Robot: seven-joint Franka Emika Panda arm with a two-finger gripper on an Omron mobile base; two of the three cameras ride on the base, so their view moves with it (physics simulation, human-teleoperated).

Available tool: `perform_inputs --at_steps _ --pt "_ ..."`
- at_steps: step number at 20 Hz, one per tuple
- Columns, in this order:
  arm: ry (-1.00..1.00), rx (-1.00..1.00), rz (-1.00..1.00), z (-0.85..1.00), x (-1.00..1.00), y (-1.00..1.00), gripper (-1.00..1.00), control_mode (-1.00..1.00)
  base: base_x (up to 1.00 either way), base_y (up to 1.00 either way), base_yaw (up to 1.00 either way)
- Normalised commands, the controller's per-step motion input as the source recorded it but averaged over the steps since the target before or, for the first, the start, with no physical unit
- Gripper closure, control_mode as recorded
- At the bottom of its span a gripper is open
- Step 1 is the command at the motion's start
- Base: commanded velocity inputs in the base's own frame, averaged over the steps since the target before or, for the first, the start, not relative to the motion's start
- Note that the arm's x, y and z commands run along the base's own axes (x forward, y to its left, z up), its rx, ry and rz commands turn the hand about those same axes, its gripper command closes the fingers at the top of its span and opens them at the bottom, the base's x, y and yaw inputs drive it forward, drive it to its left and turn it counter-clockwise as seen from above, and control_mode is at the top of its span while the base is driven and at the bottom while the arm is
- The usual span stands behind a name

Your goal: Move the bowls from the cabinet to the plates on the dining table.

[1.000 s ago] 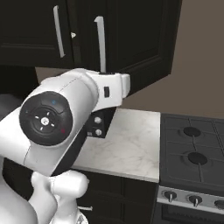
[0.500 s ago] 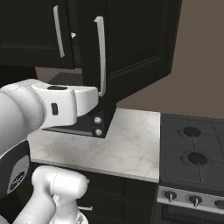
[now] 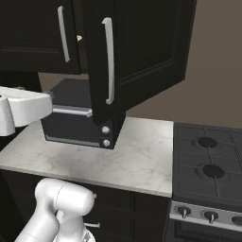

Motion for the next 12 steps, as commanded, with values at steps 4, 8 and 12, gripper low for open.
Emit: perform_inputs --at_steps 4,8,12 --pt "-0.02 -0.04 -0.28 0.00 0.38 0.52 -1.00 -1.00 0.00 0.00 0.00" --pt "-0.04 -0.04 -0.29 0.00 0.40 0.49 -1.00 -1.00 0.00 0.00 0.00" --pt "-0.04 -0.03 -0.30 0.00 0.38 0.40 -1.00 -1.00 0.00 0.00 0.00"
